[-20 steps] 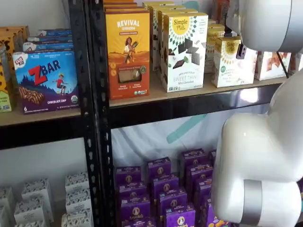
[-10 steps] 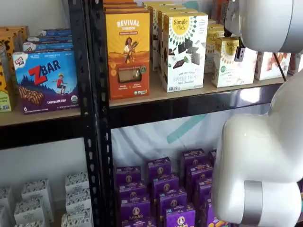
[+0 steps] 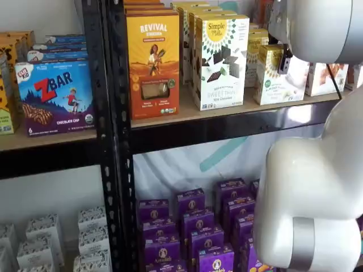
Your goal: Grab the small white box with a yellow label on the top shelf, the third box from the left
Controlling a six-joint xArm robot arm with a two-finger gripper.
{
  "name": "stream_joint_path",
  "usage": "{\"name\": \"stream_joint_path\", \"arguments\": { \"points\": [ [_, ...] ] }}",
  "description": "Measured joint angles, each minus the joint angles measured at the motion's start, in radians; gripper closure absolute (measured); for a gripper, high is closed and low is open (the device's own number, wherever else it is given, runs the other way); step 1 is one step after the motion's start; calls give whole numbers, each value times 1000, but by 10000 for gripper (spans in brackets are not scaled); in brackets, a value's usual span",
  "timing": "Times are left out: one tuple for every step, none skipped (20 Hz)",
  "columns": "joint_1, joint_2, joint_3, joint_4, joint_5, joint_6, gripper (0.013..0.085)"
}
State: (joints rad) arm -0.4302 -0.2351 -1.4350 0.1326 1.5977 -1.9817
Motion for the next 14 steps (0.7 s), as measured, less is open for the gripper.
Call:
{"name": "stream_joint_path", "arguments": {
  "points": [
    [-1, -1, 2, 3, -2, -1, 450],
    [-2, -2, 2, 7, -3, -1, 490],
    [-3, -2, 2, 8, -4, -2, 490],
    [-3, -3, 3, 8, -5, -2, 490],
    [-4, -3, 3, 8, -6, -3, 490],
    [-6, -3, 3, 10, -6, -5, 490],
    [-7, -3, 3, 11, -6, -6, 490],
    [-9, -3, 2, 14, -6, -7, 530],
    [-10, -3, 2, 15, -5, -8, 570],
    [-11, -3, 1, 16, -5, -9, 570],
    [-12, -3, 0, 16, -4, -10, 610],
    [-12, -3, 0, 16, -4, -10, 610],
    [-13, -2, -1, 17, -3, -11, 610],
    [-14, -2, -2, 19, -1, -12, 610]
  ]
}}
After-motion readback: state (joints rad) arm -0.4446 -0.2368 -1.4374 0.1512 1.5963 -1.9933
